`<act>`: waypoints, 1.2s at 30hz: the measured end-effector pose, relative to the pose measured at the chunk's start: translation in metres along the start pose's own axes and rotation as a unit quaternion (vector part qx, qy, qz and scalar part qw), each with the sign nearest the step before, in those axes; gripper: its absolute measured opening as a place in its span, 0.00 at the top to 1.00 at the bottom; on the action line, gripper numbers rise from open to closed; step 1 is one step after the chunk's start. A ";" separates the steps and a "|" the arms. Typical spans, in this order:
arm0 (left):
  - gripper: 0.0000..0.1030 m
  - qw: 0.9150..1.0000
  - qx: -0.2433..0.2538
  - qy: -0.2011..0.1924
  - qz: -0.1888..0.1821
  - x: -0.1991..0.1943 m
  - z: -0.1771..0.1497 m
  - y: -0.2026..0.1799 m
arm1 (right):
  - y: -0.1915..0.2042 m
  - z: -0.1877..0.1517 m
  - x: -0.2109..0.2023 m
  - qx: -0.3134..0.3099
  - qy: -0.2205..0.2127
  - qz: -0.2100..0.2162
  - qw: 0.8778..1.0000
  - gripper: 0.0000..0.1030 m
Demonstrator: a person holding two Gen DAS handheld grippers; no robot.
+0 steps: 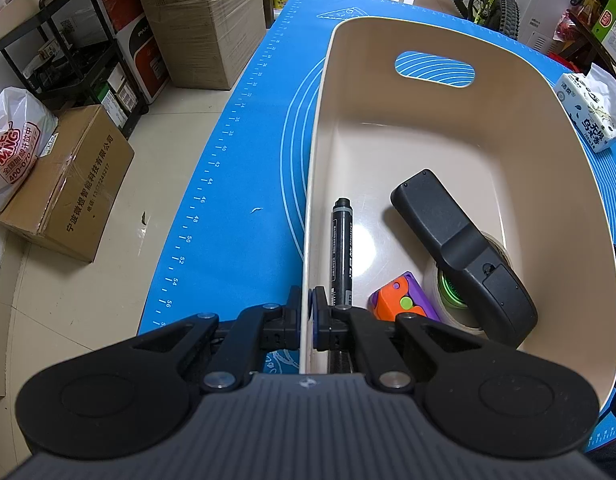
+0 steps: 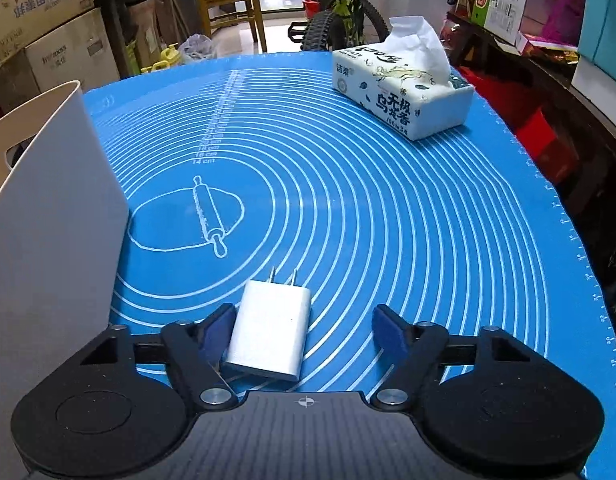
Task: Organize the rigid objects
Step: 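Move the right tool to the white charger and grasp it, then carry the white charger into the basket and open the right tool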
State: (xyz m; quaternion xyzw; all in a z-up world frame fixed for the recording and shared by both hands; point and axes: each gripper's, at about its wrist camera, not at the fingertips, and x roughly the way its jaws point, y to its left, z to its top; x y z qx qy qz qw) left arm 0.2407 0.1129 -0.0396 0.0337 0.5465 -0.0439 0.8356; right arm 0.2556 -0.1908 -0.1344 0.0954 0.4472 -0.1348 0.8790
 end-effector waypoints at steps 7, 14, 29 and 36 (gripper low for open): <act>0.94 1.000 0.000 0.000 0.000 0.000 0.000 0.000 | -0.008 0.000 -0.005 -0.004 -0.001 0.004 1.000 0.58; 0.94 1.000 0.000 0.000 0.000 0.000 0.000 0.000 | -0.019 -0.006 -0.012 0.000 -0.007 0.009 1.000 0.58; 0.94 1.000 0.000 0.000 0.000 -0.001 0.000 0.000 | -0.046 0.003 -0.064 -0.003 -0.056 0.024 0.998 0.58; 0.94 1.000 0.000 0.000 0.001 -0.001 0.000 -0.001 | -0.042 0.009 -0.099 -0.031 -0.086 0.044 0.995 0.58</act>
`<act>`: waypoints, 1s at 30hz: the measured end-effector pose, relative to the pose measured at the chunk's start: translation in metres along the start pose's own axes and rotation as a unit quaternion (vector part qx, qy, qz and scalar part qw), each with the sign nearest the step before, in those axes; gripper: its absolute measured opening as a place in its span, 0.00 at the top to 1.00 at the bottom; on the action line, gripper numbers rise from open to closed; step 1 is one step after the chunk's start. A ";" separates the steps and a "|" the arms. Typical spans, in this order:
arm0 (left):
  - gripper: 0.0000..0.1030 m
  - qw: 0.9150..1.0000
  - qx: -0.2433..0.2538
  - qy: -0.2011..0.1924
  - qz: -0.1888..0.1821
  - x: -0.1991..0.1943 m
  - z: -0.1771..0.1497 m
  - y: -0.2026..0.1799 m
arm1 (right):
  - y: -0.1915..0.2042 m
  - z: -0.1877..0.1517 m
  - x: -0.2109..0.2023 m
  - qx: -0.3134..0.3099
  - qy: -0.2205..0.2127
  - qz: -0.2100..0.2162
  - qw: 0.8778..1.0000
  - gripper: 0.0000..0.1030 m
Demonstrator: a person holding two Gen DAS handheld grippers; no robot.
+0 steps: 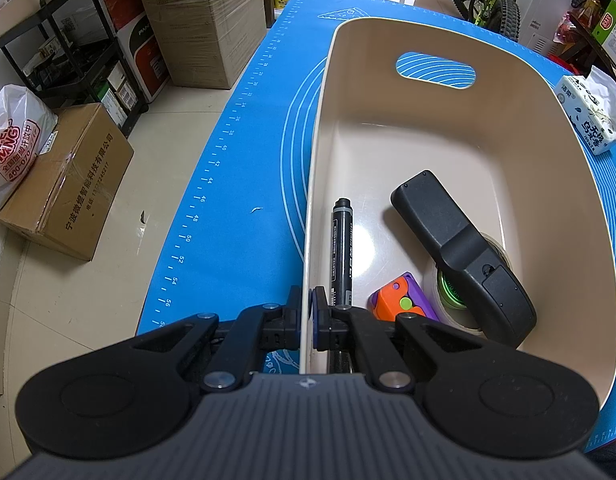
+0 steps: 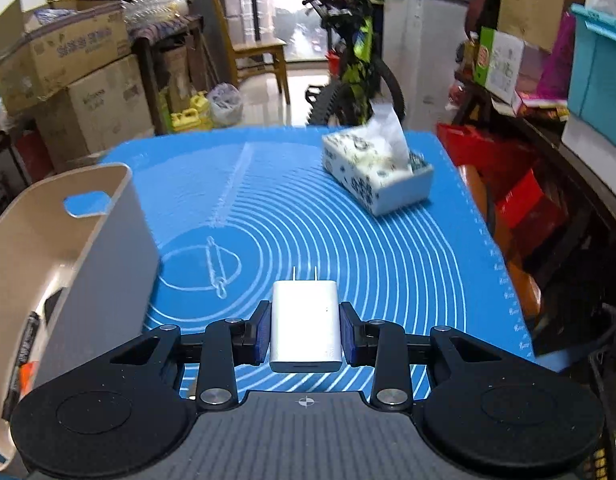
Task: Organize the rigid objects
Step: 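Carry the white charger into the basket and open the right tool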
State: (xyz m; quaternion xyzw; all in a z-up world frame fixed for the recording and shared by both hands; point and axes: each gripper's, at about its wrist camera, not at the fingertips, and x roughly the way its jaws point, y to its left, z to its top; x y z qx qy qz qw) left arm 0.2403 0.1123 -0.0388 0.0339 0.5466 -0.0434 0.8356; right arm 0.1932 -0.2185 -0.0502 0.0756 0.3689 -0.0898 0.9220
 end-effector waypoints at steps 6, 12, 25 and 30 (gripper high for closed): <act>0.94 1.000 0.000 0.000 0.000 0.000 0.000 0.000 | 0.009 0.014 -0.027 -0.013 -0.030 0.026 0.999 0.58; 0.94 1.000 0.000 0.000 0.000 0.000 0.000 0.000 | 0.025 0.025 -0.046 -0.028 -0.063 0.052 0.996 0.58; 0.94 1.000 0.000 0.000 0.001 0.000 0.000 0.000 | 0.100 0.033 -0.041 -0.065 -0.087 0.114 0.988 0.58; 0.94 1.000 0.000 0.000 0.001 -0.001 0.000 0.001 | 0.138 0.028 -0.031 -0.089 -0.074 0.138 0.984 0.58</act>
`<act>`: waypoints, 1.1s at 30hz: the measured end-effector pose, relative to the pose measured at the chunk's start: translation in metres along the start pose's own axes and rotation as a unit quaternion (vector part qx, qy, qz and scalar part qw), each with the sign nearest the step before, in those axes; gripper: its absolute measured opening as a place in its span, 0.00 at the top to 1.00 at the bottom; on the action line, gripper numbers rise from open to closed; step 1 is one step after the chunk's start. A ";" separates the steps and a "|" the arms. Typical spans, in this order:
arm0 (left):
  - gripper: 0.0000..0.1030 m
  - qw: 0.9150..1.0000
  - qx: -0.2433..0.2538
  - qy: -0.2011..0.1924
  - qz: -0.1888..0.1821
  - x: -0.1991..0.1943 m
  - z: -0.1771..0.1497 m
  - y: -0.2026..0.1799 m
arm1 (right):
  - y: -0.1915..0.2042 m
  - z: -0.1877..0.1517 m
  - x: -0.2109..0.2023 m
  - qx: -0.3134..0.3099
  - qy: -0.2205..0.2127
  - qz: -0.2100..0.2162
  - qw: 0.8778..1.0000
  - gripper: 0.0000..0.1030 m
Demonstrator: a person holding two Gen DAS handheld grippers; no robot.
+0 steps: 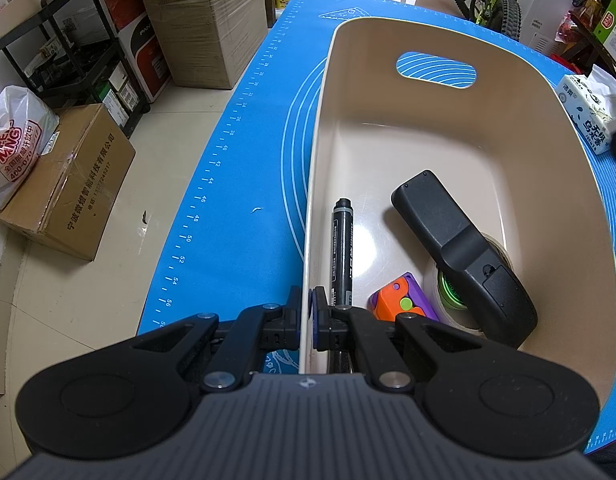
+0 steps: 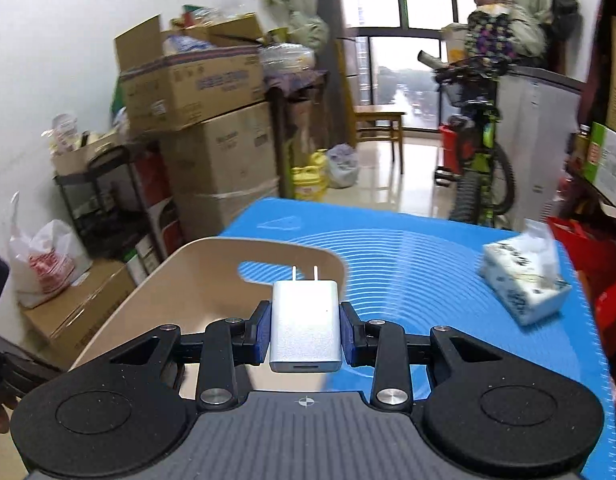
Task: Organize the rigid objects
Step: 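Carry the white charger into the basket and open the right tool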
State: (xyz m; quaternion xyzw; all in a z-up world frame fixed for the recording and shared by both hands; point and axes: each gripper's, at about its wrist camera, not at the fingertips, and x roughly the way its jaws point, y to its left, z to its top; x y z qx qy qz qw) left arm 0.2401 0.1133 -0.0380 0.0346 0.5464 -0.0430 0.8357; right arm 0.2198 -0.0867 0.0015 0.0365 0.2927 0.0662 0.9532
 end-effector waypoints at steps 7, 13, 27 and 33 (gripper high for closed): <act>0.95 1.000 0.003 0.000 0.002 0.000 0.000 -0.001 | 0.041 -0.013 0.033 -0.050 0.063 0.015 0.997 0.58; 0.95 1.000 0.003 0.000 0.003 0.000 0.000 -0.003 | 0.066 -0.028 0.058 -0.095 0.135 0.014 0.986 0.58; 0.94 1.000 0.005 0.000 0.006 0.000 0.000 -0.005 | 0.072 -0.037 0.075 -0.105 0.202 0.007 0.974 0.48; 0.94 1.000 0.004 0.000 0.005 0.000 0.000 -0.004 | 0.066 -0.032 0.051 -0.094 0.157 0.033 0.983 0.33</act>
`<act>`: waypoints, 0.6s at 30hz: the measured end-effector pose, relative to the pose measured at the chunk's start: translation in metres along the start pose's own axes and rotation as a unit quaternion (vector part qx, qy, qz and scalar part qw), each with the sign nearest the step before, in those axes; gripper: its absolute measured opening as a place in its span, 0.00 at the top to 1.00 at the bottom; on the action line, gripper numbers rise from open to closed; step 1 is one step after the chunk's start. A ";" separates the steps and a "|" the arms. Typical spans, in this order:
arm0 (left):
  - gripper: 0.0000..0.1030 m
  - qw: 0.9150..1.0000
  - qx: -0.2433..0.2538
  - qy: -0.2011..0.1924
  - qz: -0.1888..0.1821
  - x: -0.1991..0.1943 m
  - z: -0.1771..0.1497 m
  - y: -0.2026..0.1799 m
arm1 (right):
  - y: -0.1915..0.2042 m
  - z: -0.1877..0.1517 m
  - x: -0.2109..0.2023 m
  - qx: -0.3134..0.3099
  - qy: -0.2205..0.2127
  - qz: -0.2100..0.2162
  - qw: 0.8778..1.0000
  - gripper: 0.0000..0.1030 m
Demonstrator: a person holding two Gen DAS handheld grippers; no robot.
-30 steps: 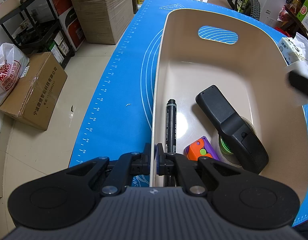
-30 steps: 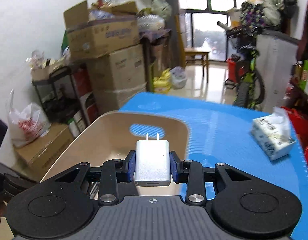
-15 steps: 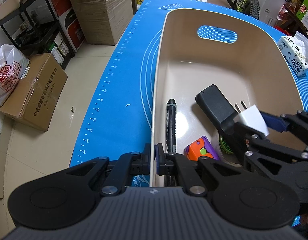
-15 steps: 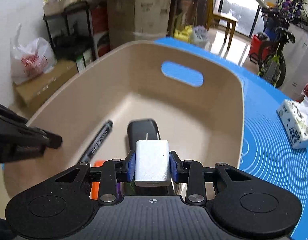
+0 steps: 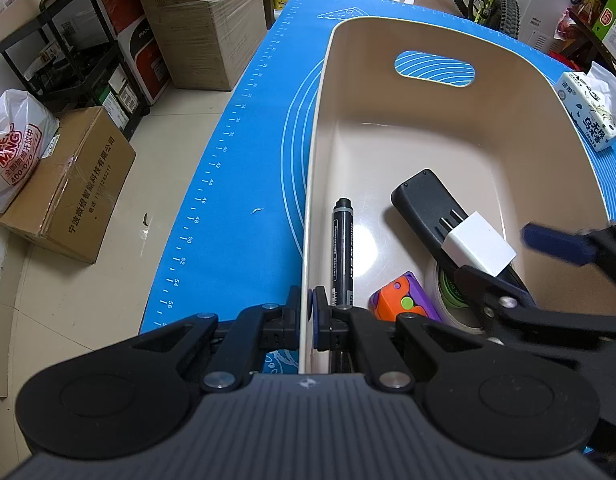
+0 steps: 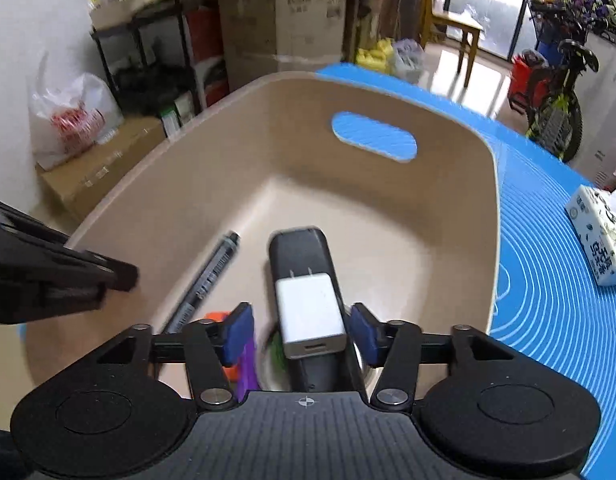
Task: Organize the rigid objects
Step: 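Carry the white charger into the basket and open the right tool, then move the right tool to the silver key and grasp it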
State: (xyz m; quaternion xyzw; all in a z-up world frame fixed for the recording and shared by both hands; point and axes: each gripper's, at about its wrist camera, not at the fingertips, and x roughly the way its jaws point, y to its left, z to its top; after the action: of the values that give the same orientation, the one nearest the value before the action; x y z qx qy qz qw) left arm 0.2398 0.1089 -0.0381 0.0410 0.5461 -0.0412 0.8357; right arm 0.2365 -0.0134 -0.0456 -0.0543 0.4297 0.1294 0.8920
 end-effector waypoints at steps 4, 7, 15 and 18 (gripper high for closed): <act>0.94 1.000 0.000 0.000 0.000 0.000 0.000 0.000 | -0.014 0.003 -0.026 0.016 -0.043 -0.019 0.999 0.16; 0.94 1.000 0.000 0.000 0.000 0.000 0.000 0.000 | -0.033 0.005 -0.043 0.042 -0.066 -0.027 0.997 0.16; 0.94 1.000 0.000 0.000 0.000 0.000 0.000 0.000 | -0.096 -0.010 -0.074 0.113 -0.089 -0.060 0.988 0.14; 0.94 1.000 -0.001 0.000 0.000 0.000 0.000 0.000 | -0.115 -0.025 -0.075 0.119 -0.081 -0.081 0.986 0.14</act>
State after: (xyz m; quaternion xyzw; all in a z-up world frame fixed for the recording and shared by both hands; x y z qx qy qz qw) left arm 0.2397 0.1092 -0.0381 0.0408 0.5462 -0.0406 0.8357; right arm 0.2049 -0.1424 -0.0039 0.0282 0.3621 0.0087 0.9317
